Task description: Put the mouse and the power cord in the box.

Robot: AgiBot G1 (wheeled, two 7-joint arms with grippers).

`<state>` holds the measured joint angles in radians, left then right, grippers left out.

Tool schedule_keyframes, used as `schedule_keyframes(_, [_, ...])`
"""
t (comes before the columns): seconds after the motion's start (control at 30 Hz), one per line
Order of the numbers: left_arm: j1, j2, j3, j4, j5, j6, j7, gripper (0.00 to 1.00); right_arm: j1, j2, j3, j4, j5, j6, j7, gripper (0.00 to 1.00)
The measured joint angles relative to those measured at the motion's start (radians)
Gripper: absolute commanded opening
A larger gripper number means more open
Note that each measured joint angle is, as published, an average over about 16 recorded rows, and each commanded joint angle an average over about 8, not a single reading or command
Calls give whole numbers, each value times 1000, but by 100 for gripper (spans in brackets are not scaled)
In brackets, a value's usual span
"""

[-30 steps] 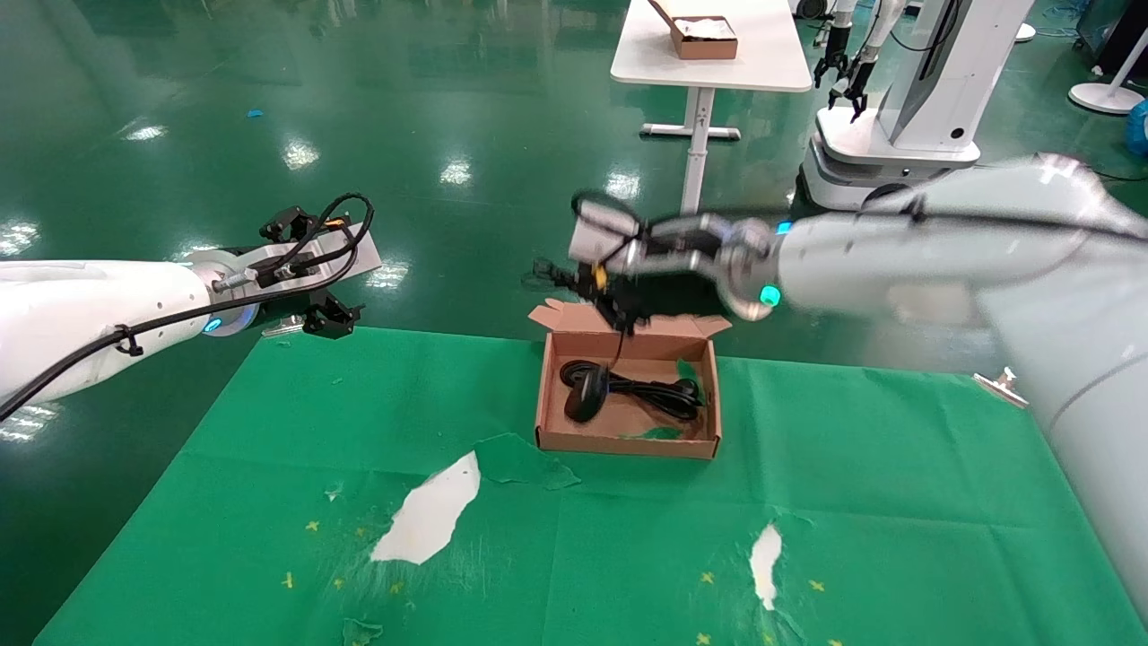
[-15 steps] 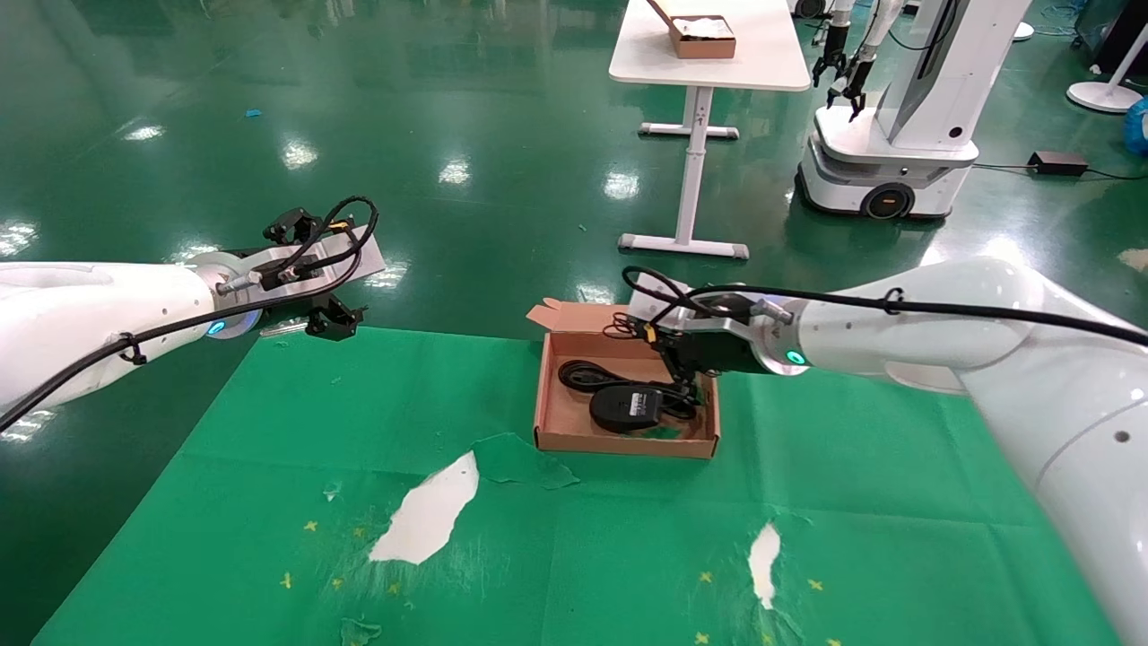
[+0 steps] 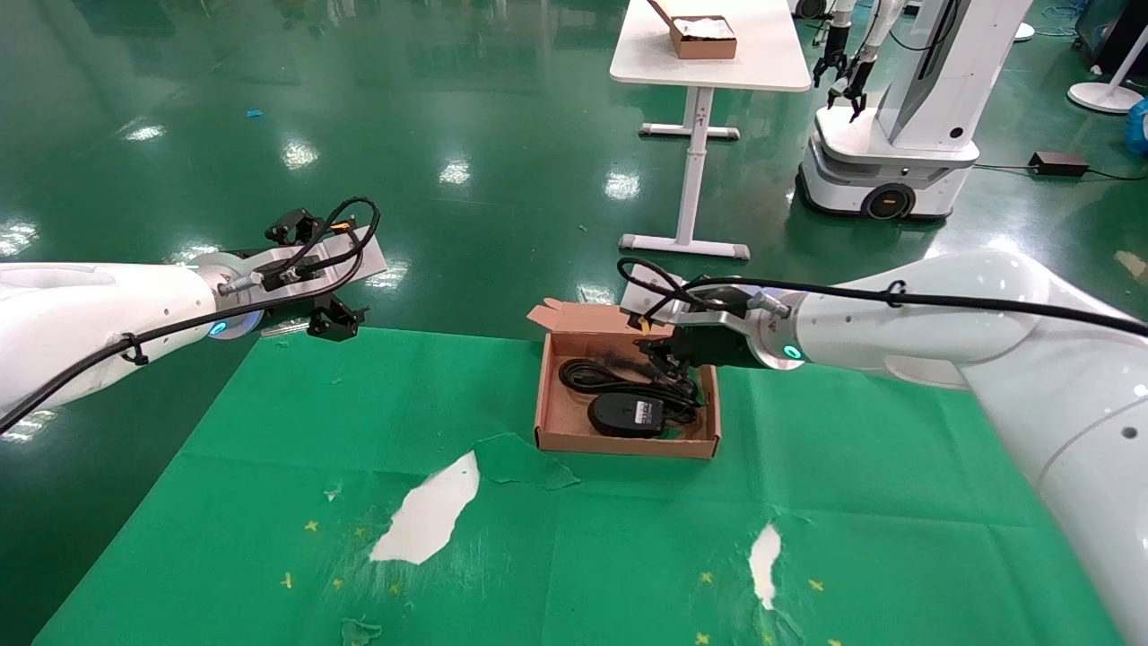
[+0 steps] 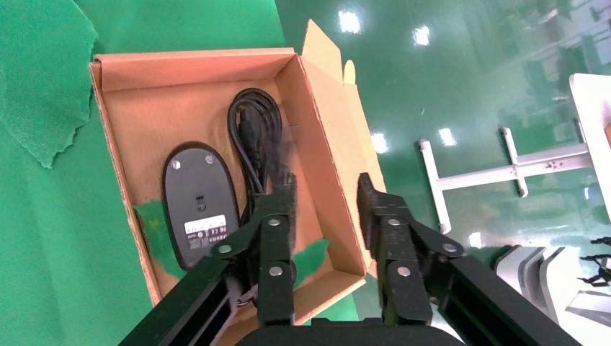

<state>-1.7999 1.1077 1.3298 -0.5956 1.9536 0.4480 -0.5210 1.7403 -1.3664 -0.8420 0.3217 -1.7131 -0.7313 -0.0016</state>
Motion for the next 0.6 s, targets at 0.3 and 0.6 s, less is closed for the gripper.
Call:
schedule_keyframes(0.3, [0,0,0,1,-1,0,1,100,-32,38,33,51,50,-42,8,100])
schedule_keyframes(0.6, [9,-6,-13,-7,-15,12,5,100,-118,135,105,175,177,-140,33,100])
